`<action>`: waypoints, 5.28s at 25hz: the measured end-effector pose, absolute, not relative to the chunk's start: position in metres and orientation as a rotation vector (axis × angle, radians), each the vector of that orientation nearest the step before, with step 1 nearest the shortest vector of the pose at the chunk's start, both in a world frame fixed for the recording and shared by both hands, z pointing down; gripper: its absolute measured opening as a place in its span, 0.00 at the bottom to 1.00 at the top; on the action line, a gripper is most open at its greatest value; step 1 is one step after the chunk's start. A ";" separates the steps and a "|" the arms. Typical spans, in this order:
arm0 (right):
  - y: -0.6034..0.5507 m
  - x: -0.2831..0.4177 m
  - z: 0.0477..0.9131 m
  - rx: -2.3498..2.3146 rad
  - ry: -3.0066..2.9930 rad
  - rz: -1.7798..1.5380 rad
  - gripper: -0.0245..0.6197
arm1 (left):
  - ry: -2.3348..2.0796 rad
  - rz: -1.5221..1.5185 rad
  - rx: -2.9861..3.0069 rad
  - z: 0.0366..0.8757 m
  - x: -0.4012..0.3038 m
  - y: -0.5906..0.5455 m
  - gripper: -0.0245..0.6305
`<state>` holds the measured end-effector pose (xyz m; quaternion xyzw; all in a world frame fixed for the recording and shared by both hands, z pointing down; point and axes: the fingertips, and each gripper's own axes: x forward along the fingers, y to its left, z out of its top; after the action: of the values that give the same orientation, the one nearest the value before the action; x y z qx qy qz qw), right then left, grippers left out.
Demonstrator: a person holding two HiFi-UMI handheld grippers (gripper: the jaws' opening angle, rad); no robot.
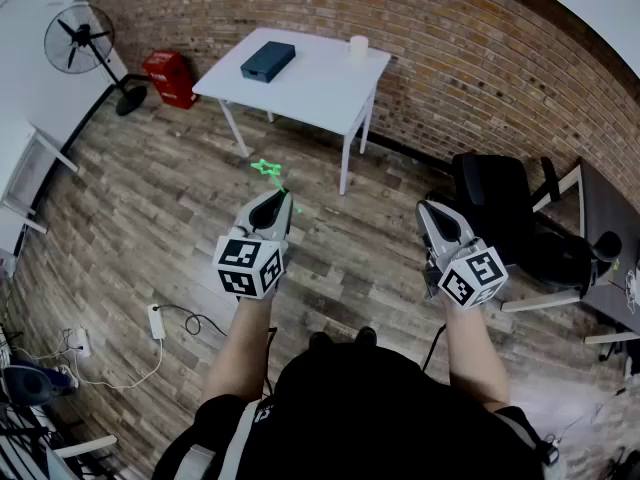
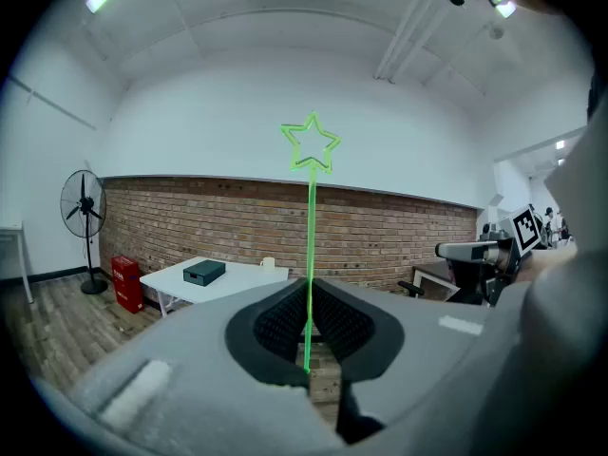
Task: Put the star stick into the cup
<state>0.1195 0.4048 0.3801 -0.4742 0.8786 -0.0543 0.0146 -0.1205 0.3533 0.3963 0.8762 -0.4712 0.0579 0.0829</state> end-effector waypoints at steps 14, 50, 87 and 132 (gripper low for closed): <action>0.410 0.158 0.394 -1.401 2.774 -0.223 0.03 | -1.395 0.219 2.618 0.398 -0.055 0.363 0.07; 0.264 0.099 0.440 -1.360 2.826 -0.473 0.04 | -1.439 0.205 2.594 0.398 -0.115 0.229 0.07; 0.015 -0.067 0.438 -1.294 2.883 -0.499 0.04 | -1.385 0.126 2.556 0.422 -0.255 -0.004 0.07; -0.379 0.085 0.469 -1.739 2.586 -0.628 0.04 | -0.811 0.243 2.790 0.431 -0.038 -0.456 0.07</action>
<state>0.0854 -0.3790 0.4692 -0.5468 0.8134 -0.1976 -0.0188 -0.0384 -0.4560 0.4315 0.9508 -0.2765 0.0827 0.1128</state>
